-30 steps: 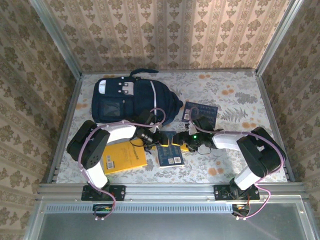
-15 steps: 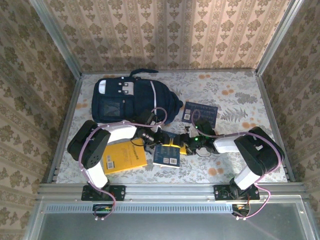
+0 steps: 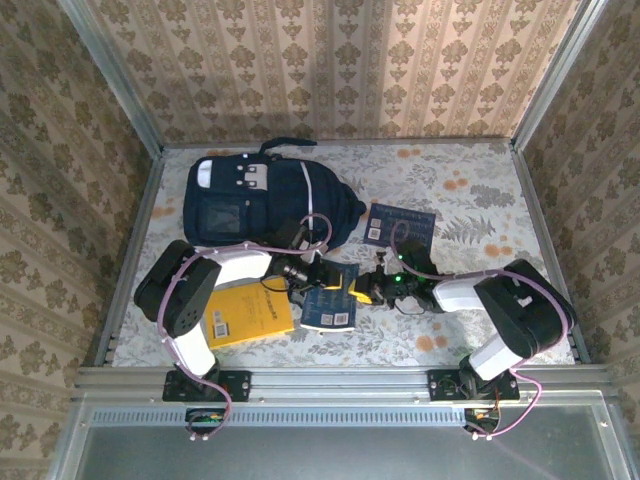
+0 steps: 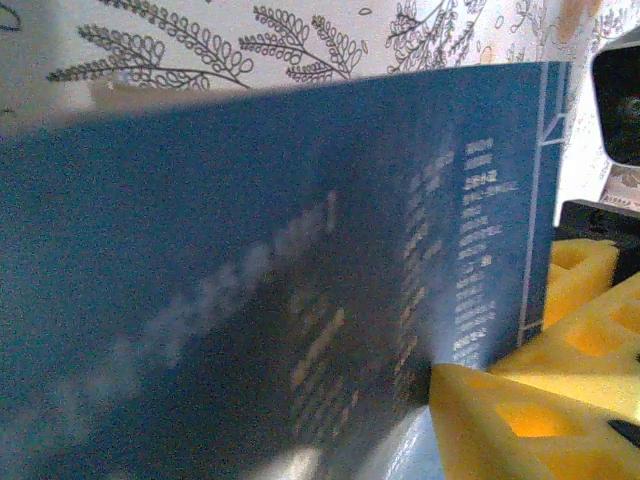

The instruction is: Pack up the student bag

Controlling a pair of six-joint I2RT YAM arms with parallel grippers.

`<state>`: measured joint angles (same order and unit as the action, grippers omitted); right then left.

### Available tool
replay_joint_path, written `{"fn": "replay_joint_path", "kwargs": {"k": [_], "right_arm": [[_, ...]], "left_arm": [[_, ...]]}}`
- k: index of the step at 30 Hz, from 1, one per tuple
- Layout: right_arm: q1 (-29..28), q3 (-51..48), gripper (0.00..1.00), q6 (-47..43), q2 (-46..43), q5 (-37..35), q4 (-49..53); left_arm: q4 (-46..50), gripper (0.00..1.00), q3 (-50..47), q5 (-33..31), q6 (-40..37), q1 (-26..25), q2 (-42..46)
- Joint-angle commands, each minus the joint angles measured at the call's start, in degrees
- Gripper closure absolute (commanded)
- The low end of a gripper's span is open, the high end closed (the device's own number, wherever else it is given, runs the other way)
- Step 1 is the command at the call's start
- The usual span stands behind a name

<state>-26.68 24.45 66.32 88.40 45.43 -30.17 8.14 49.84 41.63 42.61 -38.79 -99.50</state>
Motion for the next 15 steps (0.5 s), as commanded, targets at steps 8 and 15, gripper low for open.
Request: {"fn": "replay_joint_path", "kwargs": {"k": [8, 15], "right_arm": [[4.3, -1.6, 1.00, 0.6, -12.0, -1.1, -1.2], [7.5, 1.9, 1.00, -1.5, -23.6, -1.1, 9.7]], "left_arm": [[-0.6, 0.38, 0.0, 2.4, 1.0, -0.2, 2.8], [-5.2, 0.23, -1.4, 3.4, 4.6, 2.1, 8.8]]}}
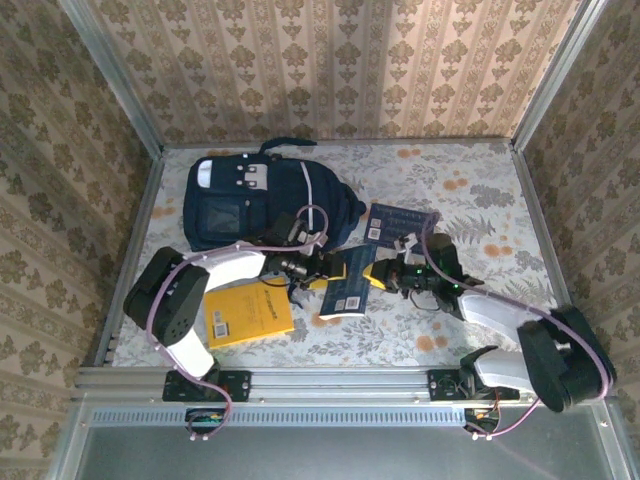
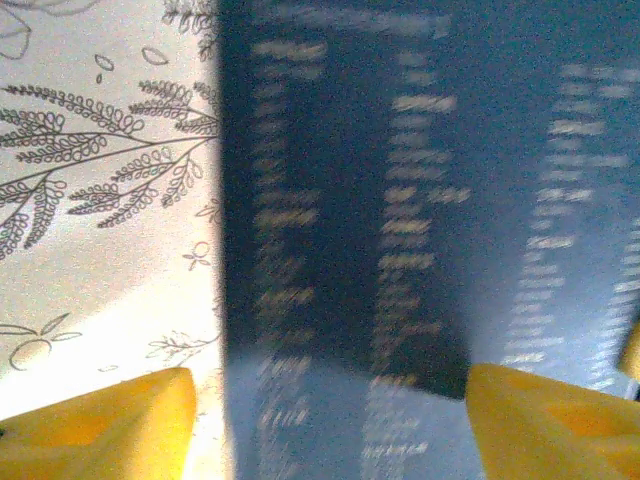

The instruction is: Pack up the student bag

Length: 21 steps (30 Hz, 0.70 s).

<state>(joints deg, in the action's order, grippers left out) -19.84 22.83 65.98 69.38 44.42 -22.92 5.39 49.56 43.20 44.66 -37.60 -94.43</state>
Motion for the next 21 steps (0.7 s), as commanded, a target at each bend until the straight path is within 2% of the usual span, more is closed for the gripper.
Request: {"fn": "replay_joint_path", "kwargs": {"k": [1, 5, 9, 13, 16, 21], "right_arm": [[0.8, 4.2, 1.00, -0.6, -5.6, 0.5, 2.0], [0.8, 8.6, 1.00, -0.2, -10.5, 1.3, 4.8], [0.8, 11.4, 1.00, 2.5, -11.5, 1.9, 3.8], [0.8, 11.6, 1.00, 7.5, -10.7, 1.9, -1.1], [0.9, 12.3, 1.00, 8.3, -11.0, 1.8, -1.2], [0.9, 13.0, 1.00, 8.9, -12.0, 1.8, -0.5]], "left_arm": [[-4.3, 0.20, -1.4, 2.4, 3.6, 1.1, 4.7], [-14.5, 0.10, -2.4, 5.8, 10.2, 1.5, 6.5], [-37.9, 0.08, -6.5, 9.9, 25.0, 2.2, 4.8], [-57.4, 0.07, -8.7, 10.2, 36.1, 2.3, 2.7], [-58.7, 0.04, -9.2, 10.1, 36.7, 2.6, 2.2], [-51.6, 0.03, -9.9, 10.1, 30.2, 3.2, 4.1]]}}
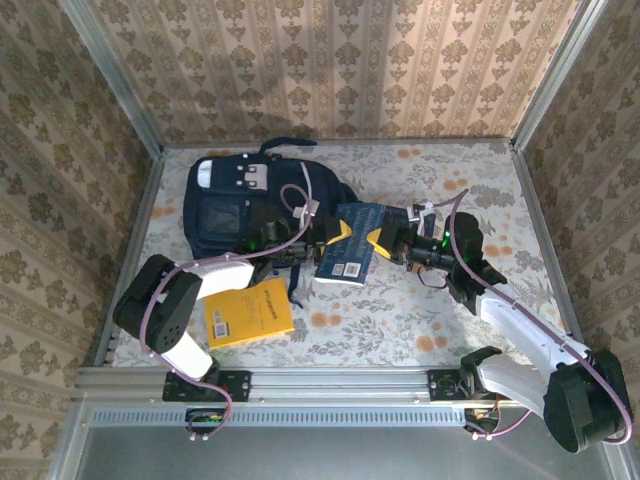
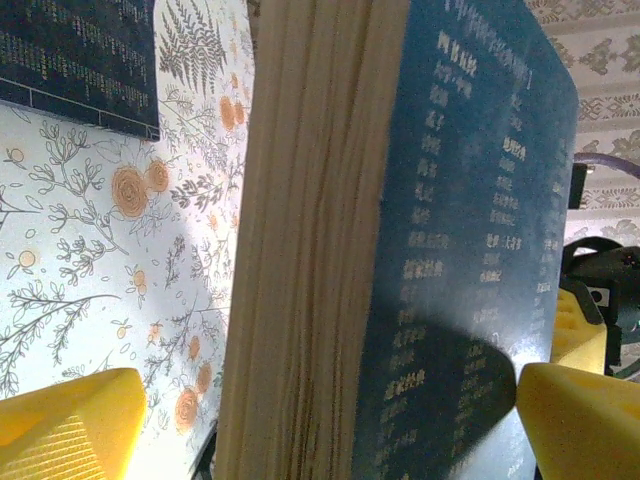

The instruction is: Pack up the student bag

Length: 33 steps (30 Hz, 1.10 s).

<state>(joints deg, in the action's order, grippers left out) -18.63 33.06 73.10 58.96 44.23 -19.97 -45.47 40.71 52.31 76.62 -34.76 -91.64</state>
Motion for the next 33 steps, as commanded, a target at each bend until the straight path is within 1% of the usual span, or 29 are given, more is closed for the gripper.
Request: {"fn": "replay_joint_path", "kwargs": {"k": [1, 3, 6, 9, 12, 17, 22, 27, 29, 31, 32, 33], "right_arm": [[-0.3, 2.8, 1.00, 2.1, -1.7, 2.0, -3.4], [-0.2, 2.6, 1.00, 2.2, -1.5, 2.2, -3.5], [0.0, 3.0, 1.00, 1.1, -0.6, 2.4, -2.5], [0.6, 3.3, 1.00, -0.6, -0.2, 2.7, -1.0], [2.0, 4.2, 1.00, -2.6, -0.3, 4.5, 1.1], [4.1, 7.3, 1.00, -10.3, -0.7, 7.5, 11.5], [4.7, 9.3, 1.00, -16.7, -0.3, 8.5, 19.8], [4.7, 10.7, 1.00, -20.8, 0.7, 9.5, 23.6], [4.7, 10.0, 1.00, -21.5, 0.7, 9.2, 23.4], [4.7, 9.8, 1.00, -21.9, 0.9, 9.2, 23.5], [4.7, 9.6, 1.00, -22.2, 0.8, 9.2, 23.6], [4.7, 9.6, 1.00, -22.6, 0.7, 9.1, 23.9]], "left_arm": [[-1.1, 0.03, -1.2, 1.2, -2.0, 0.3, 1.4], [-4.3, 0.03, -1.0, 2.2, -0.7, 0.1, 1.0], [-12.3, 0.07, -0.7, 3.4, 3.6, -0.4, -0.1], [-19.2, 0.15, -0.6, 3.9, 7.9, -0.3, -0.9], [-22.7, 0.25, -0.7, 5.1, 10.1, 0.6, -1.0], [-22.7, 0.41, -1.9, 6.2, 9.8, 2.5, 0.0], [-22.0, 0.57, -1.9, 8.2, 8.3, 2.0, -0.1], [-21.6, 0.84, -1.6, 10.5, 7.1, 1.5, -0.4], [-21.6, 0.92, -1.1, 12.1, 6.8, 1.1, -0.6], [-22.0, 0.95, -0.9, 12.7, 7.0, 1.0, -0.6], [-22.0, 0.92, -0.8, 12.9, 7.0, 1.0, -0.3], [-21.6, 0.87, -0.7, 13.1, 6.8, 1.0, -0.1]]}}
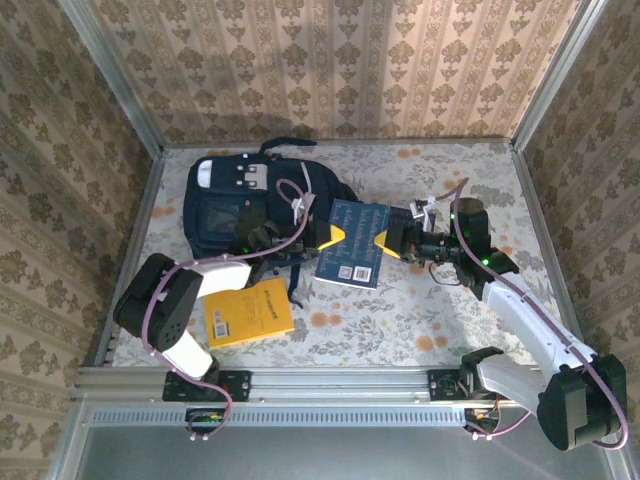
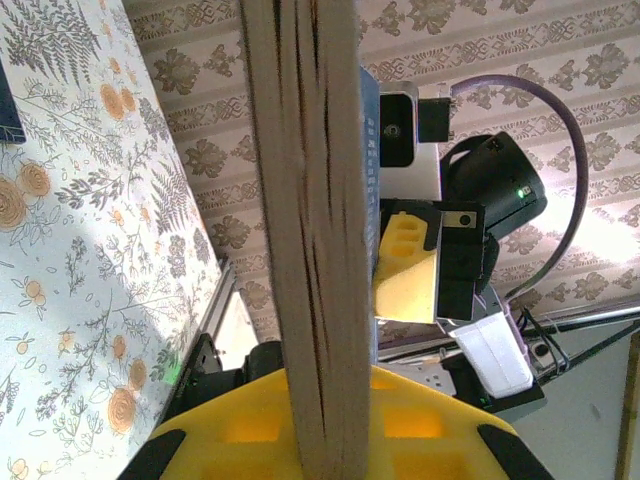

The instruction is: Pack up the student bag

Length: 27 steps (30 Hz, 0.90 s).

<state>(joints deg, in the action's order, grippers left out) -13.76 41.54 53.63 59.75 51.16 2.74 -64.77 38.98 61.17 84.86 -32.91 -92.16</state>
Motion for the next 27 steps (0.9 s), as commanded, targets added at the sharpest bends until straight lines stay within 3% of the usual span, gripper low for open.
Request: {"fn": "replay_joint_path", "kwargs": {"k": [1, 4, 8, 17, 19, 23, 25, 27], "right_arm": [[-0.1, 1.2, 1.00, -3.5, -0.2, 2.2, 1.6], [-0.2, 1.6, 1.00, -4.6, -0.6, 2.4, 2.6], [-0.6, 1.0, 1.00, -5.0, -0.3, 2.8, 1.7], [-1.1, 1.0, 1.00, -5.9, -0.3, 2.5, 2.1], [-1.3, 0.7, 1.00, -5.5, 0.0, 2.4, 1.4], [-2.3, 0.6, 1.00, -4.5, 0.5, 2.4, -0.1], [-2.4, 0.8, 1.00, -4.5, 0.2, 2.0, 0.3], [-2.4, 1.5, 0.78, -5.9, -1.2, -1.4, 3.7]], "left_arm": [[-1.6, 0.83, 1.1, 4.4, -1.6, -0.8, 0.6], [1.5, 0.67, 1.6, 5.2, -3.3, -0.7, 1.2], [11.0, 0.62, 3.2, 7.8, -9.6, -0.3, 3.3], [47.0, 0.74, 7.8, 6.9, -34.2, 1.1, 13.4], [48.1, 0.79, 7.9, 6.5, -35.2, 0.9, 14.1], [43.7, 1.00, 7.0, 6.0, -32.9, 0.0, 13.8], [42.5, 1.00, 7.0, 5.5, -32.5, -0.4, 13.5], [39.7, 1.00, 6.4, 3.8, -31.0, -0.4, 13.9]]}}
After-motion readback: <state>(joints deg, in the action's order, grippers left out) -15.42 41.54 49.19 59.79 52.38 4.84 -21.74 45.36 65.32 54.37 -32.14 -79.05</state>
